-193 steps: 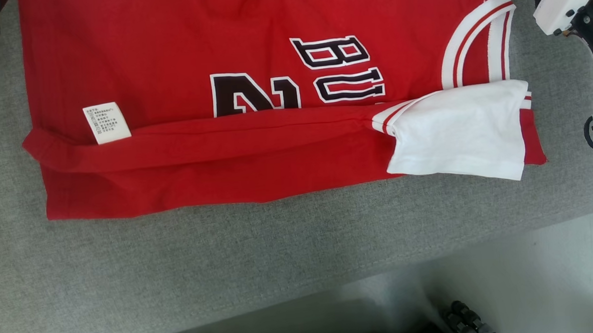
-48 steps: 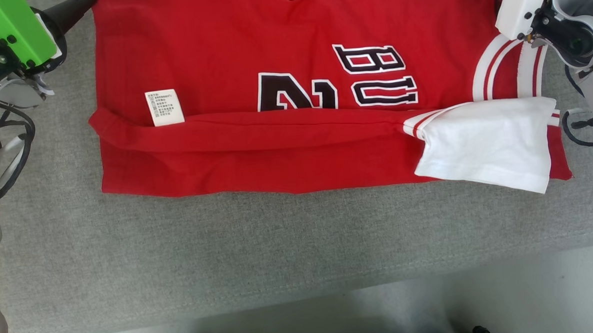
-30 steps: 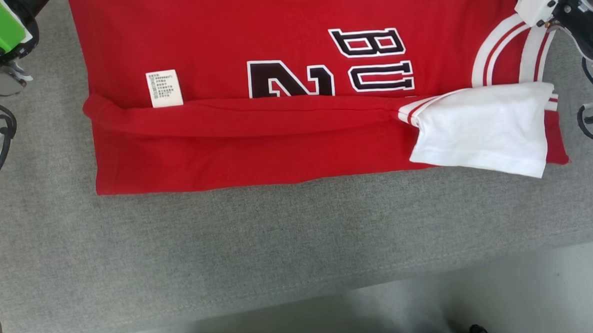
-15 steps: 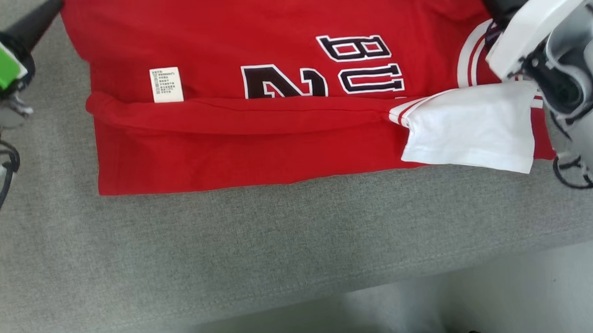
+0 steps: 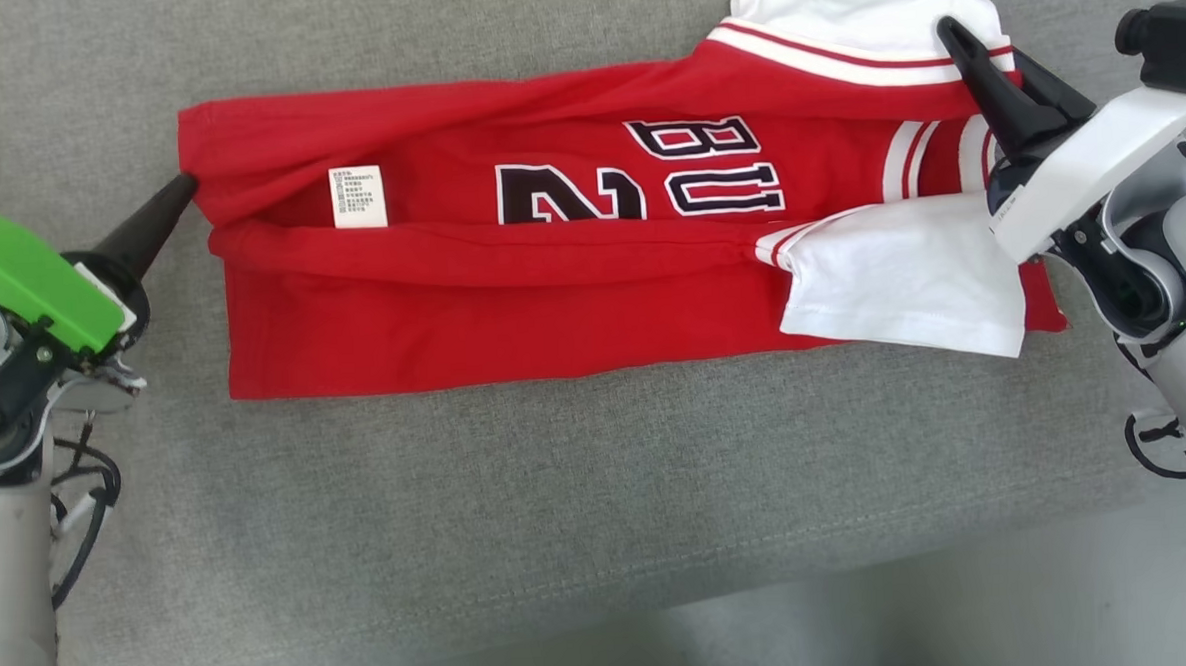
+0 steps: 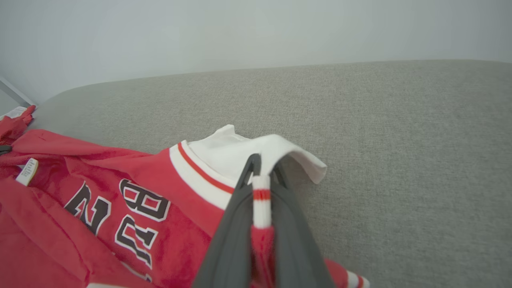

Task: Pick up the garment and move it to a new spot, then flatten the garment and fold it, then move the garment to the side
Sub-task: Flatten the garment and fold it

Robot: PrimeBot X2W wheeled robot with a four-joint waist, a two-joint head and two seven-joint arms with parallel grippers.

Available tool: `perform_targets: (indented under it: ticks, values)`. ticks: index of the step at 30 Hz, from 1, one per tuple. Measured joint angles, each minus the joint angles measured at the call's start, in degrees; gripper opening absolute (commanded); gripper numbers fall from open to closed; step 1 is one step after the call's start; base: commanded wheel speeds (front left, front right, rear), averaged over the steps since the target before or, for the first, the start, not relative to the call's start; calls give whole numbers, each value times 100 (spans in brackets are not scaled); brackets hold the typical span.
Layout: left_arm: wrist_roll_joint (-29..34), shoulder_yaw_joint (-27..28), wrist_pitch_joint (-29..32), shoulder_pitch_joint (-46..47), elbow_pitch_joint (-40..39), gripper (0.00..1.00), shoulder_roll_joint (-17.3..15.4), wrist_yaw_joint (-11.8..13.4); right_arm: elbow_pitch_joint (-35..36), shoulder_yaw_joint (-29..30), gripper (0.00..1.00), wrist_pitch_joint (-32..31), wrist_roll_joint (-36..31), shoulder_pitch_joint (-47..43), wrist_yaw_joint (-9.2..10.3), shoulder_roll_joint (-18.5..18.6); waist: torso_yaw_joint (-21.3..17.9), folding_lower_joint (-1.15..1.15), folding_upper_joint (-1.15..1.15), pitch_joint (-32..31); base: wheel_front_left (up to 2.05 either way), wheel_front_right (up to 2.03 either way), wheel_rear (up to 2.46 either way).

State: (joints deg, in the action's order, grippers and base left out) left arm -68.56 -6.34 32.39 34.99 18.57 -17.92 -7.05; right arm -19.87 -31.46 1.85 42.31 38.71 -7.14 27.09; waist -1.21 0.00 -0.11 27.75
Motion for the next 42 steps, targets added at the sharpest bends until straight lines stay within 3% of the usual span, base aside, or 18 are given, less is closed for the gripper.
perform_targets:
  ticks: [17, 42]
  values:
    - [-214, 116, -270, -949, -861, 0, 22, -2, 556, -44, 0, 275, -171, -594, 65, 235, 35, 0, 0, -674, 0, 0, 0]
    - [-271, 44, -320, -1937, -1560, 0, 7, -2, 949, -77, 0, 264, -162, -1399, 369, 563, -39, 0, 0, -453, 0, 0, 0]
